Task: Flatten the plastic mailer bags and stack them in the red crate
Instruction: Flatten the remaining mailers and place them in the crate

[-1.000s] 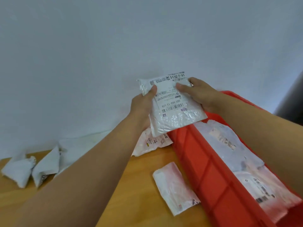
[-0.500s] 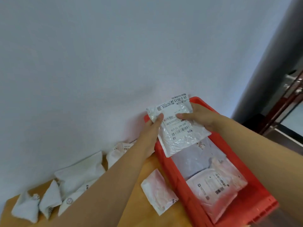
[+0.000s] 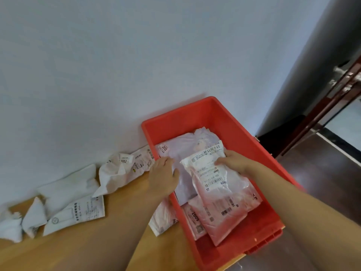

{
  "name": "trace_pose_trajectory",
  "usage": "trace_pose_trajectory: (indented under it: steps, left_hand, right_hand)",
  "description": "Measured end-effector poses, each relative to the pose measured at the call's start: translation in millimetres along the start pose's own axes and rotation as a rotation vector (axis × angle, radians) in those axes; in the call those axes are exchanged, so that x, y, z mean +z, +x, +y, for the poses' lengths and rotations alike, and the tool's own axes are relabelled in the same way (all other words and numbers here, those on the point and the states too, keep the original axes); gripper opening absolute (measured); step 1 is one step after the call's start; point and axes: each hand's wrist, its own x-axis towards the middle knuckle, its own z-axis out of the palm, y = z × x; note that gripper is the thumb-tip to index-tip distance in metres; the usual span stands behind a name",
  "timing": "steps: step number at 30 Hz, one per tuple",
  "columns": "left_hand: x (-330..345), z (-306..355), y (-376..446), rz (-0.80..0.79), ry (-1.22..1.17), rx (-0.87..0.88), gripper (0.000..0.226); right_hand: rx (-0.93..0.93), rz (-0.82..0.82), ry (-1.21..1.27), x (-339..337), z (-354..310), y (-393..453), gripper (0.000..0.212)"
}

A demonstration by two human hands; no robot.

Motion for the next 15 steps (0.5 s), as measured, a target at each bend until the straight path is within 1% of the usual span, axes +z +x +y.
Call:
trace_pose_trajectory:
  steps: [2,3,6,7,8,12,13,15]
  left_hand:
    - [9,0,-4,-0.031,0.058,0.010,0.047]
    - [13,0,-6,-0.050,0.091,0.016,0.048]
    - [19,1,-8,-0.043,0.126,0.012,0.061]
    - [20,1,-8,-0.023,0.129,0.013,0.063]
    - [22,2,-7,-0.005,0.140,0.017,0.062]
    - [26,0,-8,0.044,0.165,0.030,0.056]
    - [26,0,-9,0.043,0.168,0.030,0.057]
    - [26,2,-10,0.049,0.169,0.025,0.059]
  right_hand:
    - [0.053,-0.064,-0.063,4,21,6,0.027]
    - [0.079,-0.093,-0.118,5,30,9,0.035]
    - [0.126,-0.121,-0.265,5,52,20,0.082]
    - [0.145,-0.134,-0.296,5,56,22,0.090]
    - [0.161,-0.146,-0.354,4,60,25,0.091]
    - [0.205,-0.159,-0.690,7,72,31,0.083]
    - [0.201,-0.157,-0.741,8,73,32,0.085]
    - [0.165,-0.176,-0.841,11,74,35,0.101]
